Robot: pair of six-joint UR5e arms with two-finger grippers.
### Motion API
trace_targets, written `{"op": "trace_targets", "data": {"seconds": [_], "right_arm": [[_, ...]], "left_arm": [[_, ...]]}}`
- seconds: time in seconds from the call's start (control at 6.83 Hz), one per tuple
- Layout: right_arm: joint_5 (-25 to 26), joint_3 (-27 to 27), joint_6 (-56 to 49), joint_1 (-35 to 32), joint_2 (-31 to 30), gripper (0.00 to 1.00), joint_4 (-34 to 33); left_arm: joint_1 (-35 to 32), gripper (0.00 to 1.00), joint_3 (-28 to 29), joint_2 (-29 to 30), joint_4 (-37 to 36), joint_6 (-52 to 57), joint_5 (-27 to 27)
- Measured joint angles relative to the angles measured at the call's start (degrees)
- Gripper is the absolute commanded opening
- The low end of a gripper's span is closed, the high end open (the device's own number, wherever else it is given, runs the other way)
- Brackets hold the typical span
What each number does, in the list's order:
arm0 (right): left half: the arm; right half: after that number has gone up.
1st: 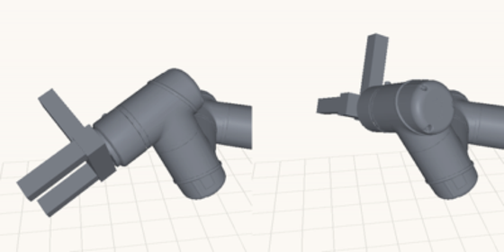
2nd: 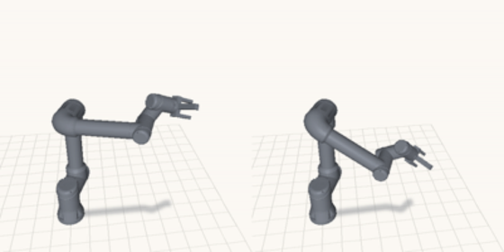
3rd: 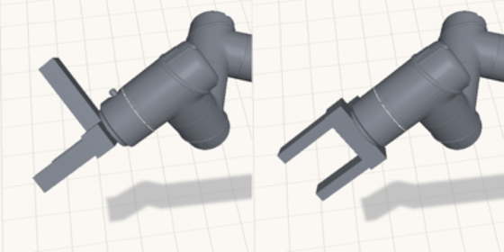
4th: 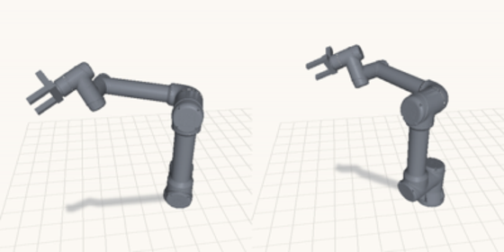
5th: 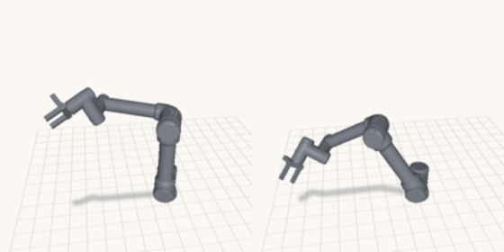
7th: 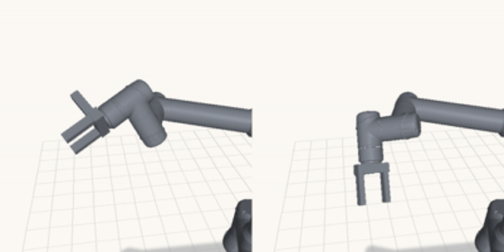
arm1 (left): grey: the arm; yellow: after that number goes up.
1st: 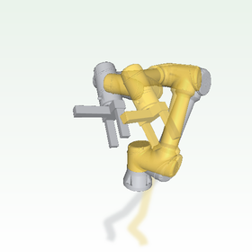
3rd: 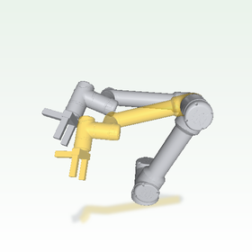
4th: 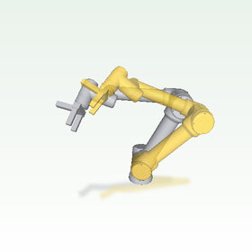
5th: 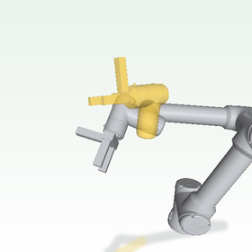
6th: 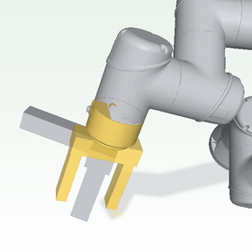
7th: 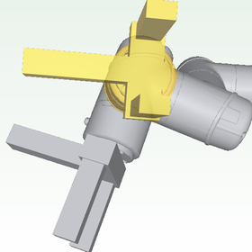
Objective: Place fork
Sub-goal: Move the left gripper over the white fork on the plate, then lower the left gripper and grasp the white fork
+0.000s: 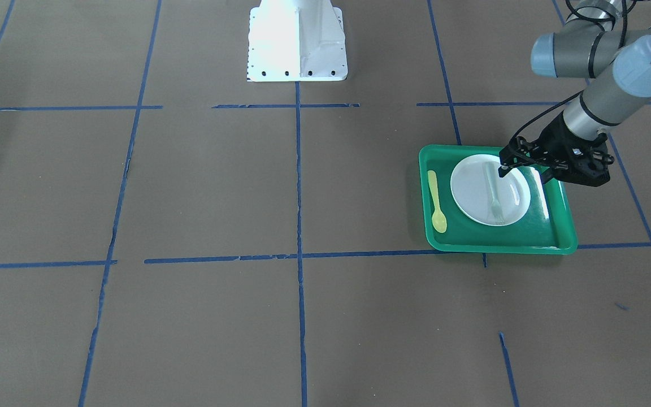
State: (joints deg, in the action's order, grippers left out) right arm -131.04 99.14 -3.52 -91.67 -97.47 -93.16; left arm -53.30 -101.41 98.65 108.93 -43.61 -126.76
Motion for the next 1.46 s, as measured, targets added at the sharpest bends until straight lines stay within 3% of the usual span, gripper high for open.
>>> {"op": "trace_targets", "data": {"seconds": [0.44, 1.17, 1.32, 1.46], "right_arm": [[0.0, 0.0, 0.0, 0.0, 0.0, 1.00, 0.0], [0.0, 0.0, 0.0, 0.0, 0.0, 1.00, 0.0], [0.0, 0.0, 0.0, 0.0, 0.0, 1.00, 0.0], [0.0, 0.0, 0.0, 0.0, 0.0, 1.00, 0.0]], "left_arm": [[4.2, 1.00, 4.0, 1.1, 2.3, -5.5, 4.3], [6.0, 0.98, 7.0, 1.1, 3.5, -8.1, 4.8], [6.3, 0.96, 7.3, 1.2, 3.6, -8.2, 4.8], [6.7, 0.85, 7.6, 1.3, 3.8, -8.2, 4.8]]}}
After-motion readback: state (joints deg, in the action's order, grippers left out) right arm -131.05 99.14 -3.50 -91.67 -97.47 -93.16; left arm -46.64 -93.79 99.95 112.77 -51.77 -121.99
